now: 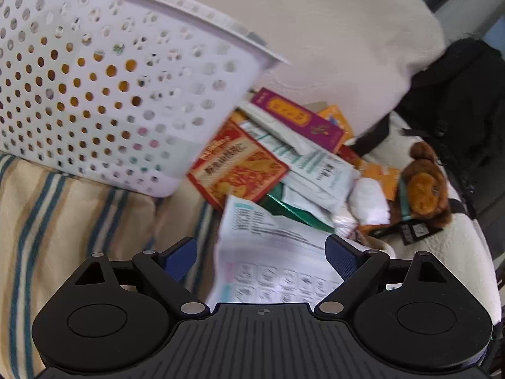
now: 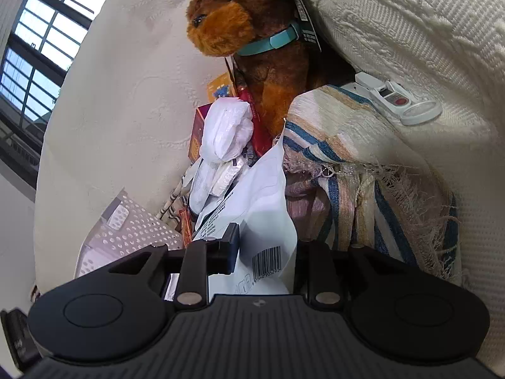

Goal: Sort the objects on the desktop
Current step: 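Grasp the white printed packet with the left gripper while the right grips its barcode end, then carry the packet over the basket and open both grippers, then move the right gripper to the white plastic bag and close on it, then grasp the white bag with the left gripper while the right holds it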

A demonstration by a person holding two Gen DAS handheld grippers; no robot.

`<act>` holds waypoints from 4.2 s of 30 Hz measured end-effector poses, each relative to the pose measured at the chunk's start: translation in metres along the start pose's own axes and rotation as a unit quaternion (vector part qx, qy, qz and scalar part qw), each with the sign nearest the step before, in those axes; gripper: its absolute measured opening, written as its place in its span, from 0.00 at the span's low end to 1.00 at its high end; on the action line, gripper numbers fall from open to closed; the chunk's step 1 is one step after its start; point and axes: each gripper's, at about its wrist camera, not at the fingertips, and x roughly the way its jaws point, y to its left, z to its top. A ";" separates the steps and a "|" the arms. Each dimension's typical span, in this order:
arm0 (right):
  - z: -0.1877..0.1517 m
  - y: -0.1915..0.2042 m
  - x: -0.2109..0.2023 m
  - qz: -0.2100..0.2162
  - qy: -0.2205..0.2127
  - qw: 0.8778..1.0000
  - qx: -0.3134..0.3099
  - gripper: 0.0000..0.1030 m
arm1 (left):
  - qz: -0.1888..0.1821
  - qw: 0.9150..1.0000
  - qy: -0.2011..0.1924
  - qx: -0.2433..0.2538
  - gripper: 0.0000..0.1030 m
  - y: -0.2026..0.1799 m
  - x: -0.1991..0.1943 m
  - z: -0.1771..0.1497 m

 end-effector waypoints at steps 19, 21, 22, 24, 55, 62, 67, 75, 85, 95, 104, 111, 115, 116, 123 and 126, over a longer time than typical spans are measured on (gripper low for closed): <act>-0.007 0.003 -0.013 0.005 -0.007 1.000 -0.010 0.32 | -0.061 0.998 -0.015 -0.008 0.28 0.016 0.016 -0.010; -0.009 0.002 -0.003 0.005 -0.008 1.000 -0.012 0.32 | -0.056 0.998 -0.037 0.009 0.26 0.006 0.005 -0.013; -0.011 0.005 -0.006 0.005 -0.008 1.000 -0.015 0.33 | -0.057 0.997 -0.046 0.015 0.26 0.001 0.000 -0.013; -0.011 0.011 -0.016 0.017 -0.016 1.000 -0.016 0.33 | -0.059 0.996 -0.060 0.023 0.26 -0.008 -0.012 -0.011; -0.031 0.267 0.188 0.065 0.061 0.934 -0.345 0.49 | 0.184 0.969 -0.159 0.040 0.40 0.113 -0.109 0.167; -0.026 0.279 0.164 0.057 -0.024 0.901 -0.429 0.81 | 0.266 0.941 -0.191 0.088 0.52 0.102 -0.124 0.158; -0.003 0.247 0.123 0.079 -0.038 0.922 -0.376 0.82 | 0.173 0.960 -0.212 0.052 0.68 0.079 -0.143 0.133; 0.062 0.087 0.049 0.048 -0.039 0.986 -0.157 0.88 | -0.021 0.984 -0.168 0.063 0.88 -0.005 -0.096 0.050; 0.101 0.006 0.065 -0.010 -0.038 0.996 -0.080 0.89 | 0.006 0.989 -0.065 0.133 0.89 -0.054 0.019 -0.023; 0.114 0.004 0.129 -0.044 -0.036 0.998 -0.004 0.48 | 0.062 0.985 -0.057 0.148 0.95 -0.038 0.034 -0.024; 0.052 -0.019 0.072 0.022 -0.008 1.000 0.019 0.45 | 0.052 0.994 -0.023 0.089 0.98 -0.023 0.045 -0.016; 0.032 -0.004 0.069 0.080 0.058 0.994 -0.042 0.46 | 0.002 0.997 0.014 0.078 0.97 -0.024 0.053 -0.020; 0.024 -0.004 0.067 0.081 0.071 0.993 -0.055 0.46 | -0.017 0.999 0.030 0.039 0.98 -0.014 0.058 -0.015; 0.025 -0.009 0.069 0.080 0.077 0.993 -0.043 0.46 | -0.023 0.999 0.034 0.031 0.98 -0.011 0.059 -0.014; 0.023 -0.013 0.066 0.081 0.106 0.990 -0.045 0.46 | -0.016 1.000 0.025 -0.002 0.98 0.000 0.059 -0.009; 0.027 -0.019 0.063 0.073 0.106 0.991 -0.040 0.46 | -0.039 0.999 0.014 -0.005 0.99 0.001 0.052 -0.006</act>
